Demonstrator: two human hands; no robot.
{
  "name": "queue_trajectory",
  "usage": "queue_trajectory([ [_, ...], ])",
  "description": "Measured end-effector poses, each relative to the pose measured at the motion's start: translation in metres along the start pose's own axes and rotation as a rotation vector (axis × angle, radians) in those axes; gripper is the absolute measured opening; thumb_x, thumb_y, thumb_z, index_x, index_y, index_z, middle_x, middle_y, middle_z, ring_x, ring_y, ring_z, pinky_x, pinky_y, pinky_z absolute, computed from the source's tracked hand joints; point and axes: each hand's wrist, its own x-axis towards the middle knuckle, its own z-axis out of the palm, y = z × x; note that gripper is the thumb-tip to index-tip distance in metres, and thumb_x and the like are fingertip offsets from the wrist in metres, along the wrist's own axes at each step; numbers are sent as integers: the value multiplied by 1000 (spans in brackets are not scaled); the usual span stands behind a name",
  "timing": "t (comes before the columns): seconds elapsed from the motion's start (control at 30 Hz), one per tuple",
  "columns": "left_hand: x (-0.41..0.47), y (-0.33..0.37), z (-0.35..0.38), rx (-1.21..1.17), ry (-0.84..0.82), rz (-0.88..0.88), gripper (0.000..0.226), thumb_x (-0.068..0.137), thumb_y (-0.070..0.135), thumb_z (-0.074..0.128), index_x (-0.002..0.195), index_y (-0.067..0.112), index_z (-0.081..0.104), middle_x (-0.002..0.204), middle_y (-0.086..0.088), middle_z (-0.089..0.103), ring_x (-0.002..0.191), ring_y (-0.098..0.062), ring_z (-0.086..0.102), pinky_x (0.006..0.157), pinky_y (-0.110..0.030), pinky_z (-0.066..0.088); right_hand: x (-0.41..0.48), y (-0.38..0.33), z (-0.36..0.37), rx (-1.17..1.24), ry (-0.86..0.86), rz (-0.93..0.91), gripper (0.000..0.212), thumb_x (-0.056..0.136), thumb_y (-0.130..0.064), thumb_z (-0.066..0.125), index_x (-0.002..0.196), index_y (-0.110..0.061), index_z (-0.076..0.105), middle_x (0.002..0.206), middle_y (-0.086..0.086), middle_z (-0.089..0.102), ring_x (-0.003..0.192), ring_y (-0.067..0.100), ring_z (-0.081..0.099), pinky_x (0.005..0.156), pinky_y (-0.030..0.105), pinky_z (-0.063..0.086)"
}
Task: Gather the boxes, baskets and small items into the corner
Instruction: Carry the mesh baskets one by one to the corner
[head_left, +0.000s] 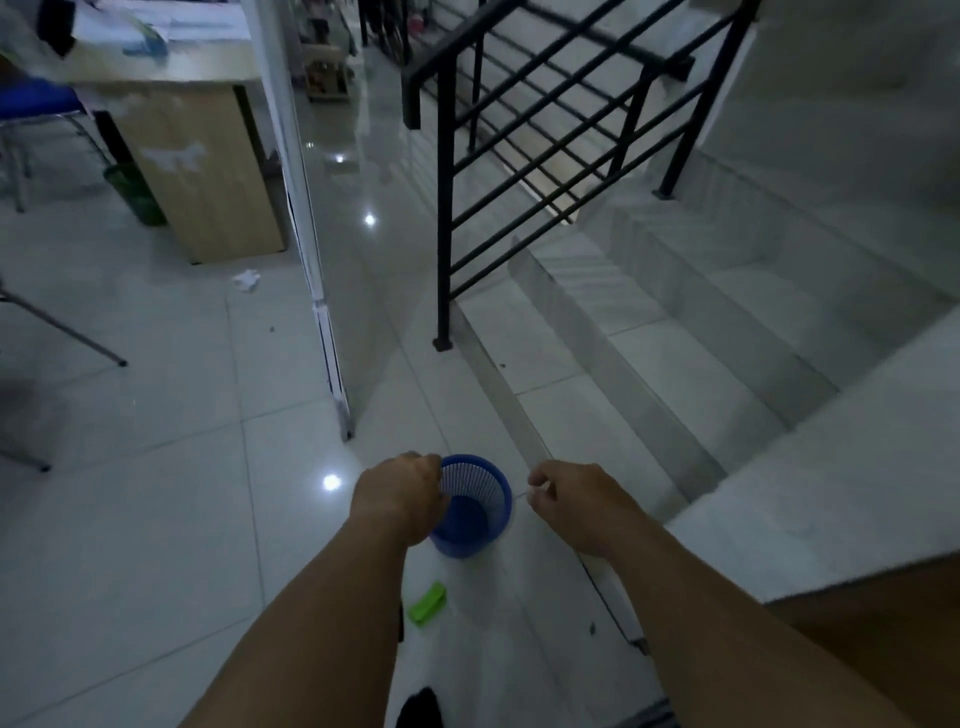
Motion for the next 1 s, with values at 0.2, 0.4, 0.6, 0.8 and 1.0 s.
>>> queue_trajectory([
  [0.2, 99, -14, 27, -74, -182, -82, 49, 92, 42, 55, 135, 22, 47, 131, -4, 54, 117, -26, 53, 93, -40, 49, 114, 11, 12, 40, -155, -2, 32, 97, -38, 51, 124, -24, 58, 113, 1, 64, 98, 20, 61, 89, 34, 53],
  [0.4, 183, -31, 108, -104, -247, -194, 50, 91, 40, 58, 135, 20, 43, 134, -3, 48, 120, -29, 44, 89, -44, 47, 243, 52, 79, -12, -319, -87, 32, 97, -33, 54, 126, -19, 57, 122, 6, 64, 107, 24, 60, 94, 39, 50],
  [0.6, 260, -52, 237, -119, -230, -232, 64, 91, 35, 60, 146, 22, 31, 155, 0, 27, 135, -30, 31, 93, -49, 48, 357, 120, 183, -86, -430, -75, 49, 96, -40, 50, 143, -27, 46, 143, 5, 50, 125, 27, 50, 102, 42, 47],
  [0.8, 306, -64, 355, -221, -332, -333, 77, 93, 33, 60, 153, 24, 13, 163, 2, -1, 146, -38, 9, 104, -56, 40, 428, 174, 288, -353, -521, -140, 46, 97, -27, 42, 143, -26, 40, 144, 4, 43, 119, 37, 45, 98, 49, 46],
  [1.0, 332, -78, 421, -264, -348, -409, 79, 93, 28, 61, 153, 27, 10, 159, 5, -27, 146, -43, 2, 101, -59, 43, 460, 211, 346, -385, -550, -152, 56, 98, -27, 48, 151, -21, 32, 158, 6, 24, 136, 39, 33, 113, 51, 28],
])
